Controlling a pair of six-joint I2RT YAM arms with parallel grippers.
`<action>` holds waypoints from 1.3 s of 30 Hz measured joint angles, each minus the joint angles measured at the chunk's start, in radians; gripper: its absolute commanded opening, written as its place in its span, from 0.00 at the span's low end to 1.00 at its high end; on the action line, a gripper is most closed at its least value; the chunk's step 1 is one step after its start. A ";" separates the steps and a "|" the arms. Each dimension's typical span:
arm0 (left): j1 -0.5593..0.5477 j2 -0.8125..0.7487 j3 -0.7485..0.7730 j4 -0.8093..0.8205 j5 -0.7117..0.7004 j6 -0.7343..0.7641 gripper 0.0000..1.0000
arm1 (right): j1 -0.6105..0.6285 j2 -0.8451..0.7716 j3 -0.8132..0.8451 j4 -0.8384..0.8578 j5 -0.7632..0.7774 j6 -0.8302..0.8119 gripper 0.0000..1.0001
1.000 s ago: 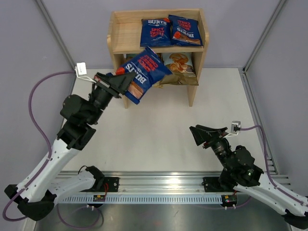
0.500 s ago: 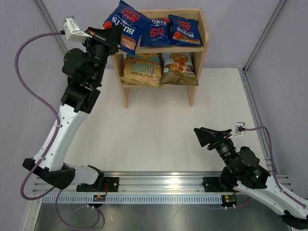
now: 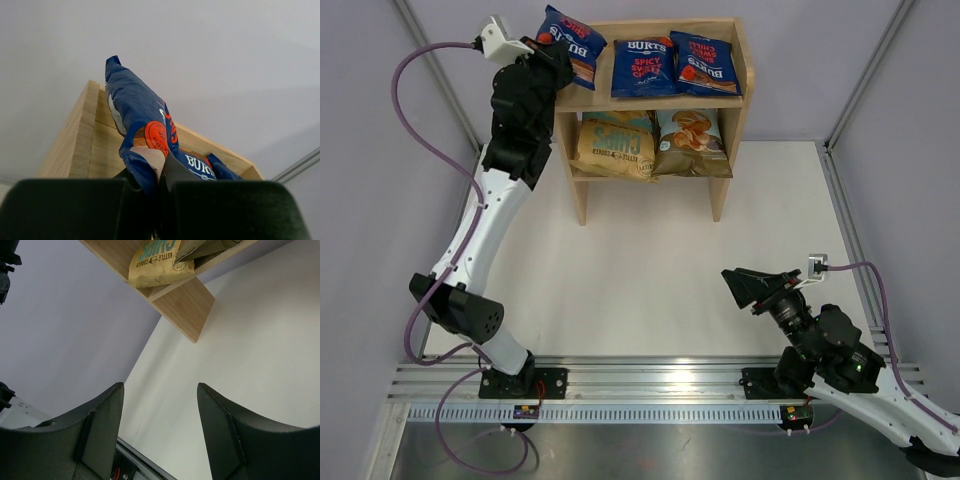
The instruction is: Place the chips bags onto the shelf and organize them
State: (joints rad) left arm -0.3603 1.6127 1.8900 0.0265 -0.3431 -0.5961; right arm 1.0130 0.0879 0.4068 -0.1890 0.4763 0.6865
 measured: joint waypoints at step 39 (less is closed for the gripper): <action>-0.066 0.010 -0.018 -0.234 -0.090 -0.251 0.79 | 0.000 -0.038 0.017 -0.074 -0.018 0.027 0.68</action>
State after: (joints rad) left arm -0.4263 1.6222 1.8717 -0.2077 -0.4335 -0.8467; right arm 1.0130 0.0502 0.4240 -0.2630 0.4587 0.7139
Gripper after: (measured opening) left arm 0.712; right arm 0.676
